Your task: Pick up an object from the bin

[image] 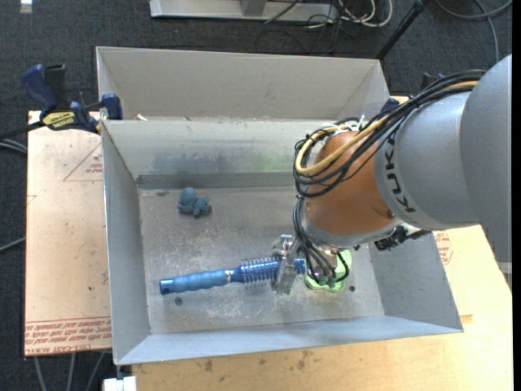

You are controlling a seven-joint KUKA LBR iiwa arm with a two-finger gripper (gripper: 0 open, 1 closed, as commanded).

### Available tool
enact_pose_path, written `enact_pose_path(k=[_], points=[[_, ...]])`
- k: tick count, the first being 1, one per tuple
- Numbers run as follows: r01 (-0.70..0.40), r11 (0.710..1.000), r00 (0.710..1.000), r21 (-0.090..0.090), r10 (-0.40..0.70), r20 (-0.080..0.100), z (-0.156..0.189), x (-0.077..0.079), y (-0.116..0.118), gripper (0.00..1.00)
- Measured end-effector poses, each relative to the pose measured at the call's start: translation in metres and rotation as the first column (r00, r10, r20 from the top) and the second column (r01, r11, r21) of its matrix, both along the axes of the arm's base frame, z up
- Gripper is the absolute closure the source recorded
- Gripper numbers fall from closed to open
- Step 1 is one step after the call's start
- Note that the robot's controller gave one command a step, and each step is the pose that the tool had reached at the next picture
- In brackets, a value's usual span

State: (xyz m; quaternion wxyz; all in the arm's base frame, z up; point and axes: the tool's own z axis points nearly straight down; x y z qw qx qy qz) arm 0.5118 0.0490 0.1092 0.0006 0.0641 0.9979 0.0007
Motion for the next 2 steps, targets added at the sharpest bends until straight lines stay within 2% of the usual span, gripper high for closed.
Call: enact_pose_path(k=[1,2], points=[[-0.002,1.000,1.000,0.000,0.002,0.000,0.017,0.000,0.000,1.00],[-0.003,1.000,1.000,0.000,0.003,0.003,0.066,0.001,0.000,1.00]])
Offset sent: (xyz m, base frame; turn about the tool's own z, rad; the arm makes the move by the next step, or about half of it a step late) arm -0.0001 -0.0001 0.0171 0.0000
